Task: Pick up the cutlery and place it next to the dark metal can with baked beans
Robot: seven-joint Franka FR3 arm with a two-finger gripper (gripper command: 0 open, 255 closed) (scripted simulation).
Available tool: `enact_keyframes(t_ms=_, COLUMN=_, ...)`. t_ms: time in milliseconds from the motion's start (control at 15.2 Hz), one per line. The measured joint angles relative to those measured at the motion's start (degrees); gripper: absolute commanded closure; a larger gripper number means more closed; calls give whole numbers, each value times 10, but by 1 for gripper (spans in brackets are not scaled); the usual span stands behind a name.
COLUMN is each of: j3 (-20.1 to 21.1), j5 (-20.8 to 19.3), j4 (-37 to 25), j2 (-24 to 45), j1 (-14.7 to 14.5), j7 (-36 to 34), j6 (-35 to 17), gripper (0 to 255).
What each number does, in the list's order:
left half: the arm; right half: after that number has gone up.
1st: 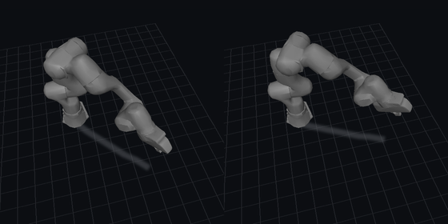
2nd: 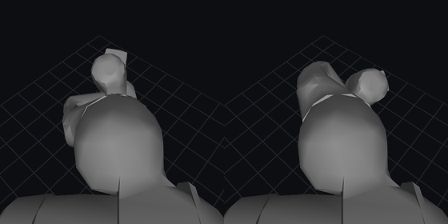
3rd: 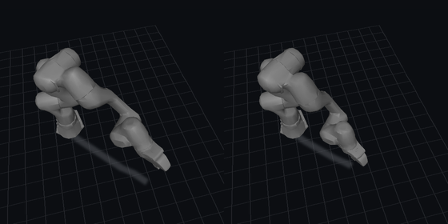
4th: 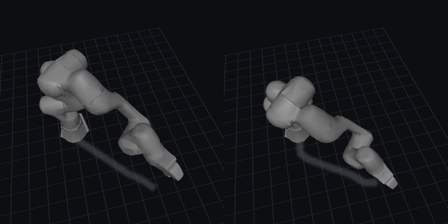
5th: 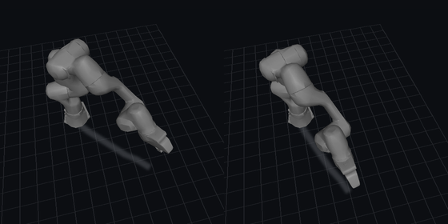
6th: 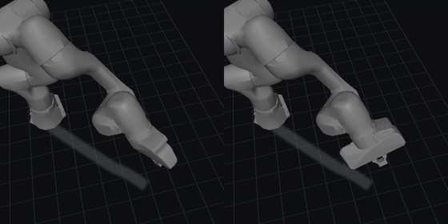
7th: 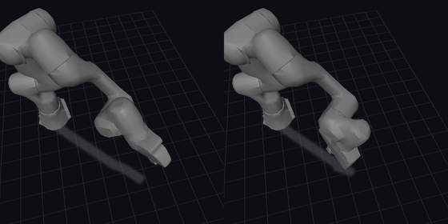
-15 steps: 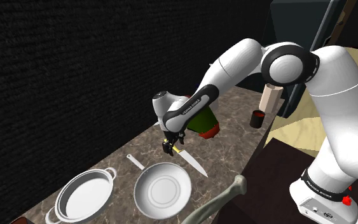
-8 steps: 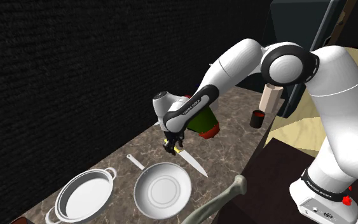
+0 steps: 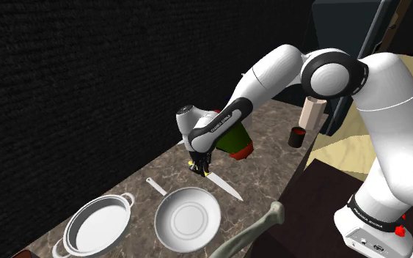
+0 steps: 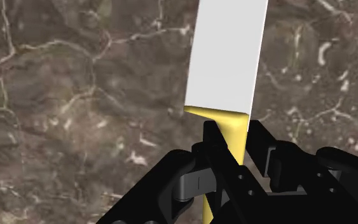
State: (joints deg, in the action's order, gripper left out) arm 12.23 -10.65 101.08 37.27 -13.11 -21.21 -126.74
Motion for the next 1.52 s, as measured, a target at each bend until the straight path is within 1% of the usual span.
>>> enact_keyframes(t_ms=528, j3=6, j5=8, j4=3, j2=-32, j1=4, j7=5, j6=28, gripper=255)
enact_keyframes(t_ms=1518, j3=17, j5=27, j4=-17, j2=-100, j1=11, j7=17, j6=115, gripper=255)
